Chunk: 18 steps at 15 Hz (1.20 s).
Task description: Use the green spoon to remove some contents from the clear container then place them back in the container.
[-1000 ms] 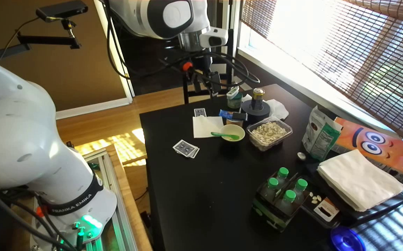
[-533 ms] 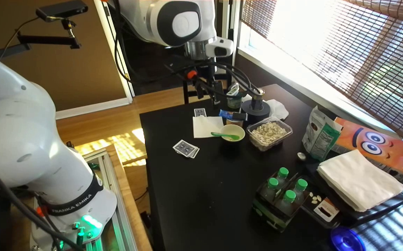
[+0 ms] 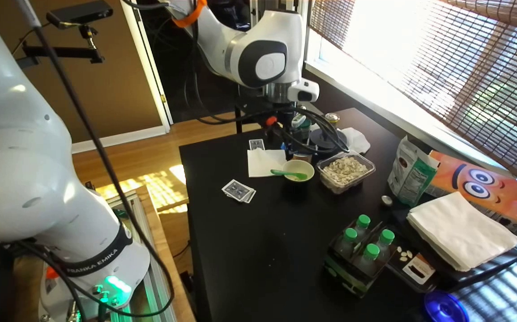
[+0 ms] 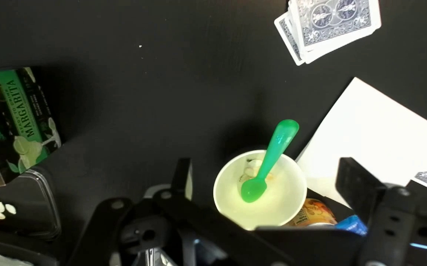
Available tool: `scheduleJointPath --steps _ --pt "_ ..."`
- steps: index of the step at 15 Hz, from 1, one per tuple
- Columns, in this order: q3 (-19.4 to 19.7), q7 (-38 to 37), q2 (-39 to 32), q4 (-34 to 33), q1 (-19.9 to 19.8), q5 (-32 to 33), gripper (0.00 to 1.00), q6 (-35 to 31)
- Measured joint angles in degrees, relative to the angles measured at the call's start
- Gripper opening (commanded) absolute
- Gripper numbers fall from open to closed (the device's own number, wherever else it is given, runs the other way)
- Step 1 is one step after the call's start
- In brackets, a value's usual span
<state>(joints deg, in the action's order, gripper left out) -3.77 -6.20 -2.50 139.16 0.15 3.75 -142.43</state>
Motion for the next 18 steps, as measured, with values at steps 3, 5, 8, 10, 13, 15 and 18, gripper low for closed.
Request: scheduleJointPath --steps 3,5,8,10,13,15,18 --pt "0.1 -0.3 0.1 0.0 0.2 0.0 1.00 0.2" --pt "0.5 -0.9 -2.5 -0.5 0.2 0.0 1.00 0.4" --pt "1.3 -1.5 -9.9 -3.4 0.1 -0.5 1.00 0.4" --pt "1.3 -1.3 -15.1 -6.3 0.1 -2.1 1.00 0.3" --pt "0.5 -0.7 -20.6 -10.7 0.3 -4.5 1.00 0.3" --pt "0.0 -0.7 -22.4 -13.0 0.8 -5.5 1.00 0.7" --pt "-0.2 -0.8 -24.4 -15.9 1.9 -5.9 0.99 3.2"
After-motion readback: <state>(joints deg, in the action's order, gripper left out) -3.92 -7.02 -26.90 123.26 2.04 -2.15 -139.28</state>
